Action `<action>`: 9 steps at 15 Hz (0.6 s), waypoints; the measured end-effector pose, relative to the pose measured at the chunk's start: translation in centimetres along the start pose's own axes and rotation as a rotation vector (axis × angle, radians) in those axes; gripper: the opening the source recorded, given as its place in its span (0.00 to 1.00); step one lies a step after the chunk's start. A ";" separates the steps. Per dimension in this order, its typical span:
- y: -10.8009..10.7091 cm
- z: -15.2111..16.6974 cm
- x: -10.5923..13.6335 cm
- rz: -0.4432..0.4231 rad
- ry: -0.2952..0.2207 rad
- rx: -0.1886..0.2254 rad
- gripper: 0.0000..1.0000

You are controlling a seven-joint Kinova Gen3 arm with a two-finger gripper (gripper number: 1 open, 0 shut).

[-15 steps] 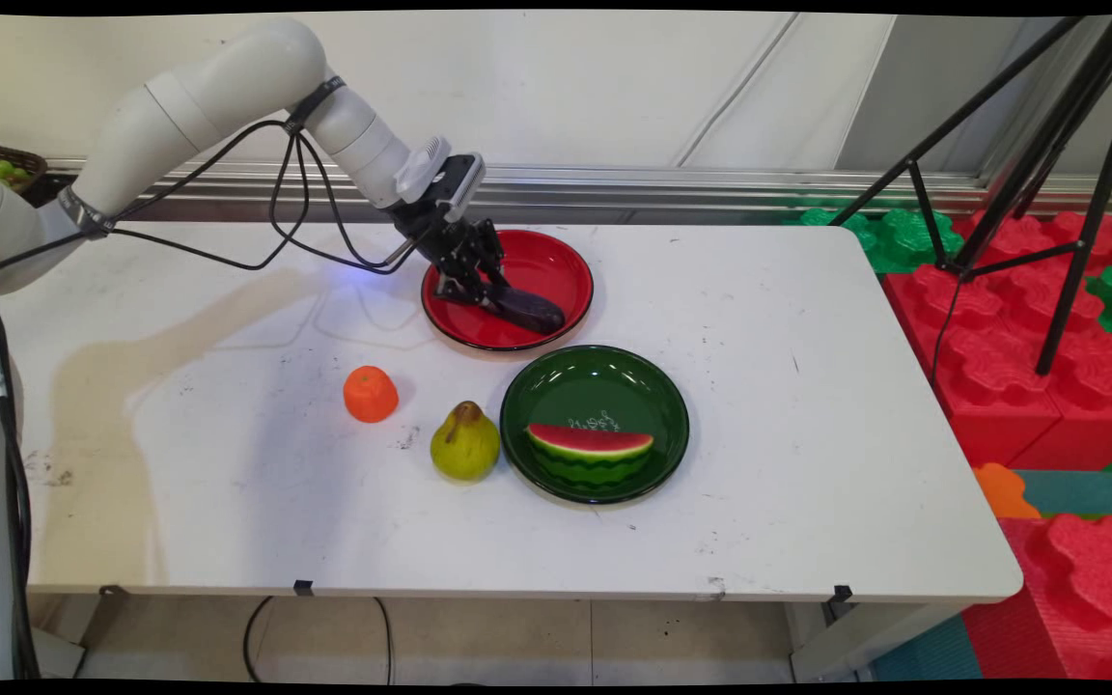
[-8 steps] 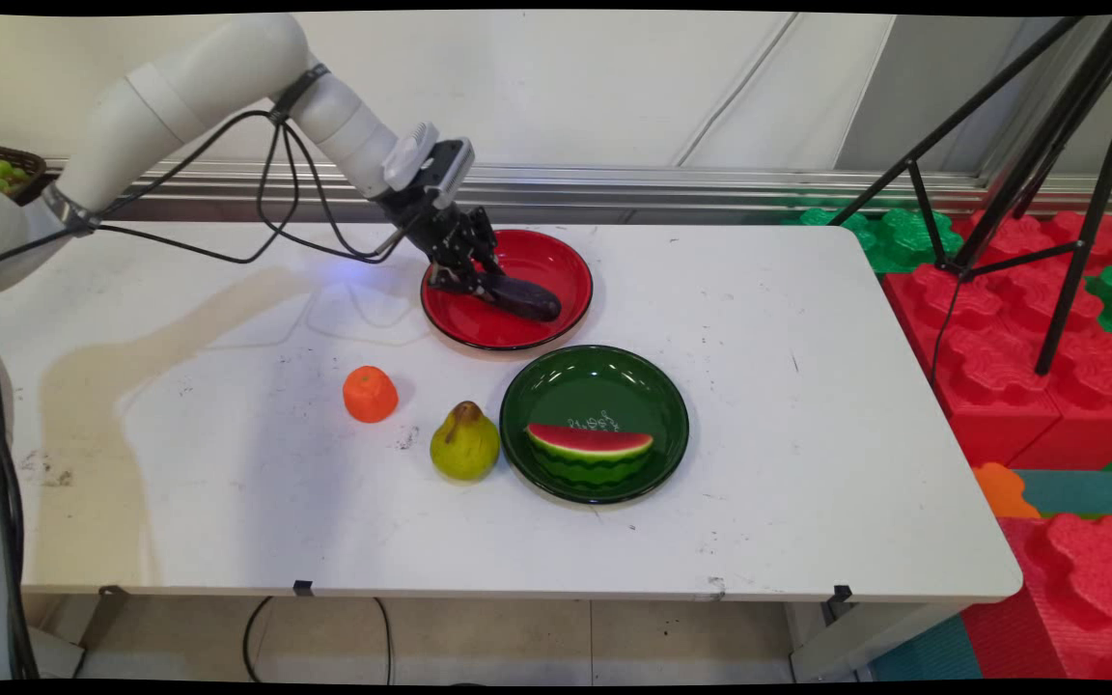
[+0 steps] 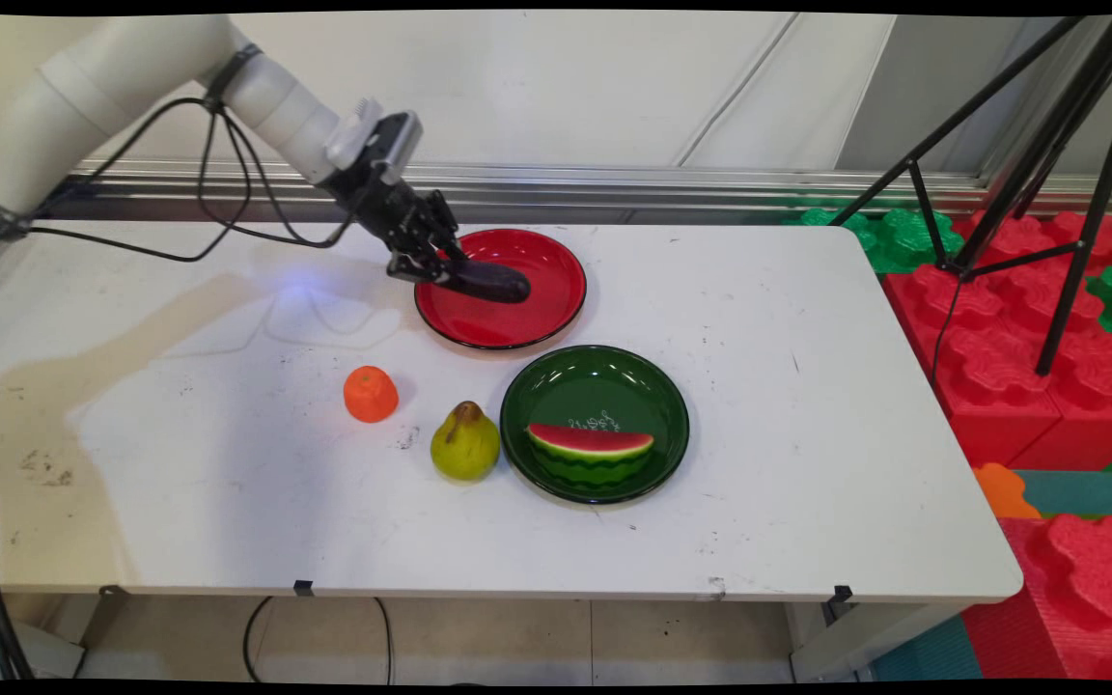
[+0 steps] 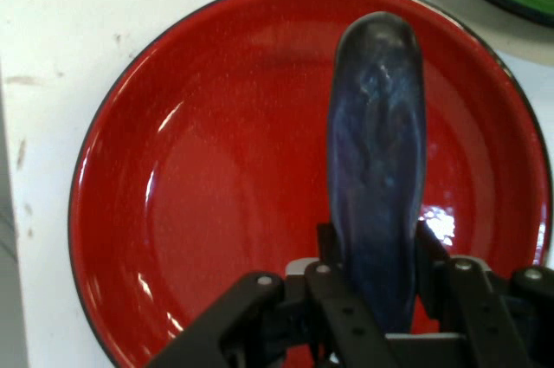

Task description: Place the picked object on the table

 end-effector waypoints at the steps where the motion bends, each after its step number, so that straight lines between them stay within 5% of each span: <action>1: 0.4 -0.8 -0.2 -0.016 0.007 0.008 0.00; 9: 2.8 -6.0 -1.1 -0.132 0.042 0.064 0.00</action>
